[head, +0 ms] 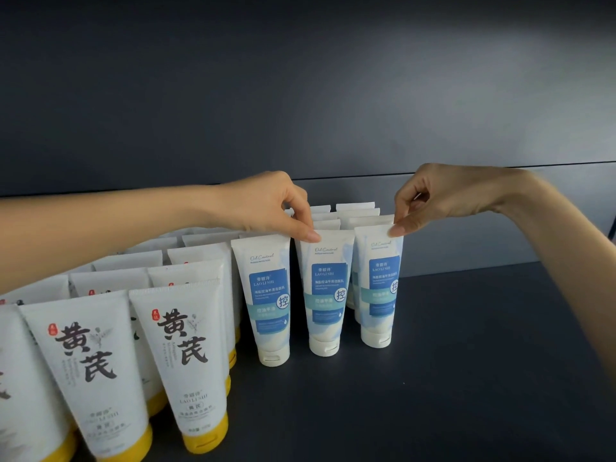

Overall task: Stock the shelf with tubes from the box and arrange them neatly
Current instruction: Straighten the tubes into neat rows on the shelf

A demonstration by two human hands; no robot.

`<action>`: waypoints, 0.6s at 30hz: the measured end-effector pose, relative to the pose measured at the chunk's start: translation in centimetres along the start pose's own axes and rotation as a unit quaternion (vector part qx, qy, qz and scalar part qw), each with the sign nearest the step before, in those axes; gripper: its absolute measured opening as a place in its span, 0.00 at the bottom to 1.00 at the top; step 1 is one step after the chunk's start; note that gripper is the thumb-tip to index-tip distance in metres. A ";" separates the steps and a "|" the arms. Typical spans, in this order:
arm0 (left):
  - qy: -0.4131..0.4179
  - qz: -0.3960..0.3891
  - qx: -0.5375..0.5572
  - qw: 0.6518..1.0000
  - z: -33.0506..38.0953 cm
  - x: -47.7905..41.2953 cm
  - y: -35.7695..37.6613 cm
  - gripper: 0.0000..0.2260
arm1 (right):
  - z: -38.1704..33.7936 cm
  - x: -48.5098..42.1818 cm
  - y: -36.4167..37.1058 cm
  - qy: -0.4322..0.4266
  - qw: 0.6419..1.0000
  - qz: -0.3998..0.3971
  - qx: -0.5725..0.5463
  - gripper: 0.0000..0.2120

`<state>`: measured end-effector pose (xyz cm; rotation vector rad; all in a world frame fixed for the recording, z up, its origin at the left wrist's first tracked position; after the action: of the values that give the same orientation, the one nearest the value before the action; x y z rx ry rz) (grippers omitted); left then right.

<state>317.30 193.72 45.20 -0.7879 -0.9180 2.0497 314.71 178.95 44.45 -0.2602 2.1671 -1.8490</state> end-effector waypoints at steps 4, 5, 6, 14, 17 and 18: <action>0.002 0.018 0.015 1.000 -0.2 0.0 -0.2 0.04 | 0.0 0.2 -0.1 0.000 1.000 0.001 -0.006 0.18; 0.002 0.021 0.019 1.000 -0.4 0.0 -0.2 0.04 | 0.0 0.2 -0.2 -0.002 1.000 0.002 -0.007 0.17; 0.000 0.025 0.024 0.999 -0.5 0.0 -0.2 0.04 | 0.0 0.2 -0.2 -0.002 1.000 0.004 -0.007 0.17; -0.002 0.044 0.054 0.998 -1.1 0.1 -0.3 0.05 | 0.1 0.1 0.0 0.000 1.000 -0.001 -0.013 0.19; -0.005 0.031 0.036 0.999 -1.0 0.1 -0.2 0.05 | 0.1 0.0 0.0 -0.006 1.000 -0.002 -0.018 0.19; -0.002 0.024 0.036 0.999 -0.9 0.1 -0.1 0.05 | 0.0 0.0 0.1 -0.010 1.000 -0.004 -0.022 0.19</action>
<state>317.94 194.17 44.72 -0.7737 -0.8306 2.1145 314.68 178.98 44.34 -0.2947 2.1979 -1.7979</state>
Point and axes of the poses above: each hand's wrist, its own x-axis away from the middle knuckle, its own y-axis out of the palm, z = x × y, the point moved 10 cm from there along -x, towards the middle knuckle, and after that the axes turned 15 degrees about x, right-handed, at the moved point
